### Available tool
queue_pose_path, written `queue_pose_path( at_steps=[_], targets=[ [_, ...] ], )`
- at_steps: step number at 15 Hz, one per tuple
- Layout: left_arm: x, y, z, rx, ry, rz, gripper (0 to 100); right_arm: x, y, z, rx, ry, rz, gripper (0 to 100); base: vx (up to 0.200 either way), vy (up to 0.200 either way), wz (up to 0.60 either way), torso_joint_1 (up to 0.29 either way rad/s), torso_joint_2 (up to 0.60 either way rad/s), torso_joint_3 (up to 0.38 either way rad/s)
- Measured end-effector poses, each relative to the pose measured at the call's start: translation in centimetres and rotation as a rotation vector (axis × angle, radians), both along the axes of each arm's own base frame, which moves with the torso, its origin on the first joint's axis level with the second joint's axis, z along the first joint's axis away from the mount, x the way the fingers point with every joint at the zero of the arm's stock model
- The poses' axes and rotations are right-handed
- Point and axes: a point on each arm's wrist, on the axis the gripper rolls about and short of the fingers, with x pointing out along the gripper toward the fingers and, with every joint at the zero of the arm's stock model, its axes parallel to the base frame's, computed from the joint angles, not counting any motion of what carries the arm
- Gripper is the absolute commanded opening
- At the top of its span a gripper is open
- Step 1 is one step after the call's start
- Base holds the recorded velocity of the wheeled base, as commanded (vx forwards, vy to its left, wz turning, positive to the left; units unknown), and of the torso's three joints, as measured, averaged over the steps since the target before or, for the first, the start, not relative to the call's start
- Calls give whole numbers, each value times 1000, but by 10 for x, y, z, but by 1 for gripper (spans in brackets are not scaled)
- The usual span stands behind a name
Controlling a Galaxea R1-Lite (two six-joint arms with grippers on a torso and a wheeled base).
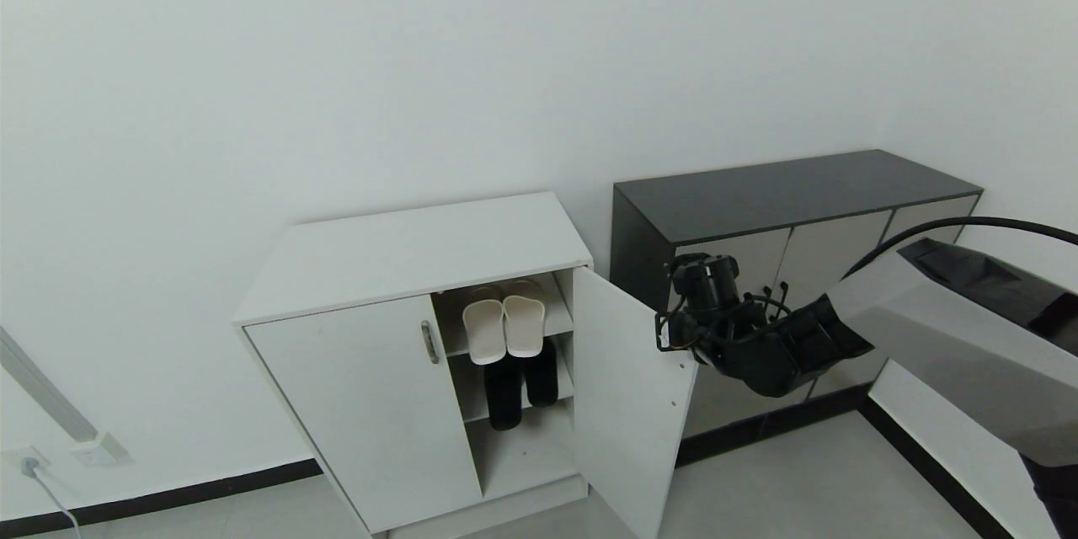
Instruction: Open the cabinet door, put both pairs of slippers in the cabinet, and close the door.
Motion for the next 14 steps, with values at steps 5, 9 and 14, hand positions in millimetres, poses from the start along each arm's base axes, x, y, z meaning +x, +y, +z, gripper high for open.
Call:
queue_pose_path(
  at_steps=[5, 9, 14],
  targets=[
    [0, 0, 0, 0, 0, 0, 0, -29, 28, 10, 17, 6, 76, 0, 0, 0, 0, 0, 0, 0],
    [0, 0, 0, 0, 0, 0, 0, -70, 61, 25, 52, 12, 212, 0, 0, 0, 0, 0, 0, 0],
    [0, 0, 0, 0, 0, 0, 0, -79, 58, 39, 69, -2, 233, 0, 0, 0, 0, 0, 0, 0]
  ],
)
